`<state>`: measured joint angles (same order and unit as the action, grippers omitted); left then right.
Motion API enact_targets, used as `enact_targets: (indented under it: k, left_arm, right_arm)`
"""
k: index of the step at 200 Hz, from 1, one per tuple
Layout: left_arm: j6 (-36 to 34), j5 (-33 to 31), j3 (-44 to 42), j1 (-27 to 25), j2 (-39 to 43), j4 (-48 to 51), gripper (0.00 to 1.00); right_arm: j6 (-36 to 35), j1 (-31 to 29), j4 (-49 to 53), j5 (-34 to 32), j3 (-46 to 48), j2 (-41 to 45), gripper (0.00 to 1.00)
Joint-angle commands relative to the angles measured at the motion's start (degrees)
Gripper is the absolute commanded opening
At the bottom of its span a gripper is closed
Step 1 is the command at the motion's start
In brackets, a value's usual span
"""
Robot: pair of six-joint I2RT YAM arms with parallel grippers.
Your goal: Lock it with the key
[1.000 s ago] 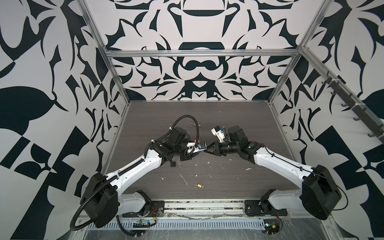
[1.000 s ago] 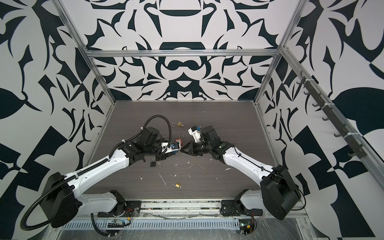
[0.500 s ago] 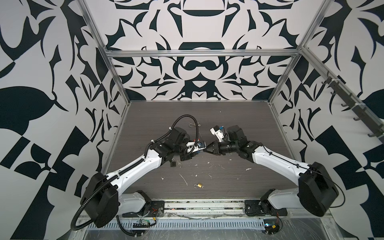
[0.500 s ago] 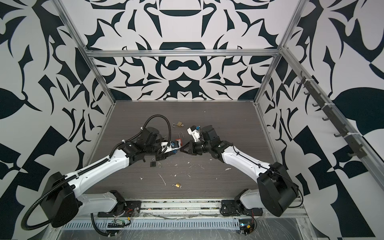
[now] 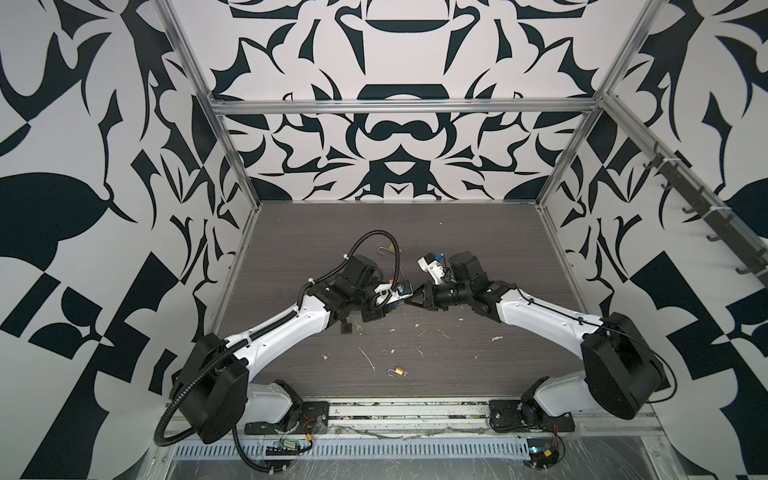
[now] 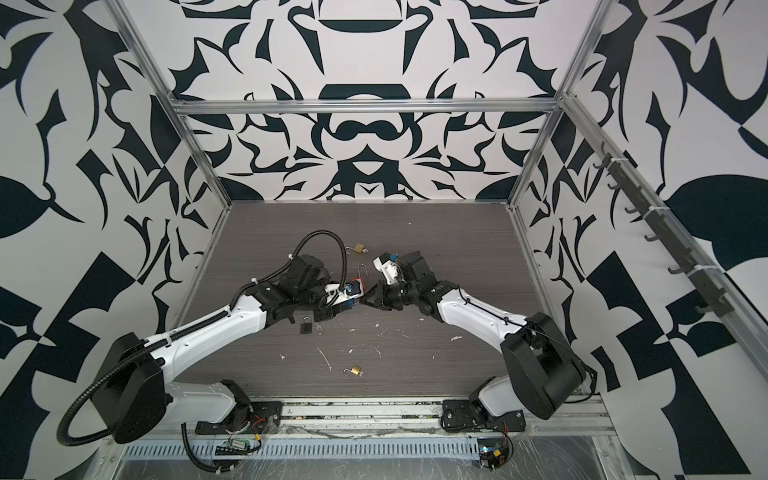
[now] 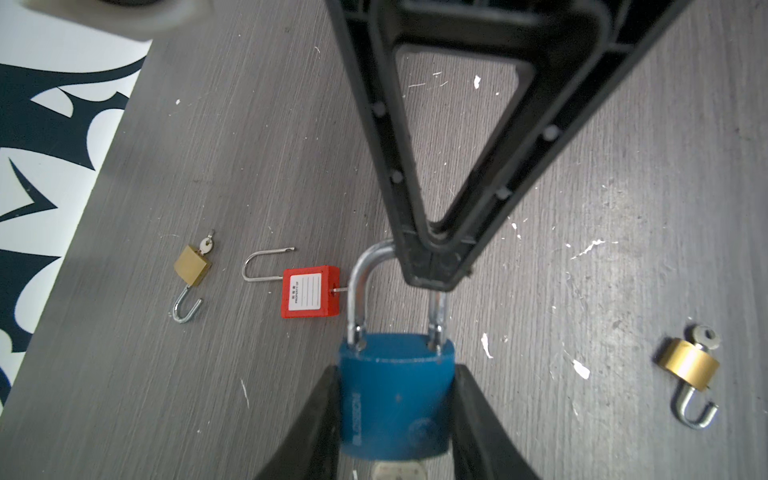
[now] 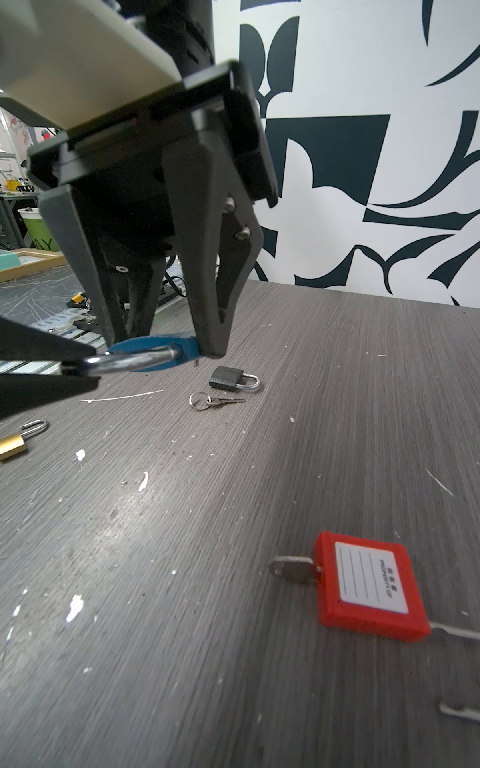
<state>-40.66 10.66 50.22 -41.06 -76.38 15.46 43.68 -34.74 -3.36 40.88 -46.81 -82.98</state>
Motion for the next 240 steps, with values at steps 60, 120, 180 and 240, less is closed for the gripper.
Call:
enact_targets:
  k: [60,120,180,240]
  left_arm:
    - [5.0,11.7,7.1,-1.9,0.1,-27.7,0.00]
    - [6.0,14.9,11.1,-1.9,-2.0,-30.0,0.00]
    - [6.9,15.1,12.0,-1.9,-3.2,-31.3,0.00]
    - [9.9,6.4,3.6,-1.8,-1.5,-30.9,0.00]
  right_arm:
    - [1.7,-5.1,-4.2,4.0,0.5,-5.3,0.00]
    - [2.6,-6.0,-5.9,5.1,-0.2,-8.6,0.00]
    - [2.6,-6.2,-6.1,5.8,-0.5,-9.1,0.00]
    - [-1.8,-2.9,0.5,3.4,-3.2,-4.0,0.00]
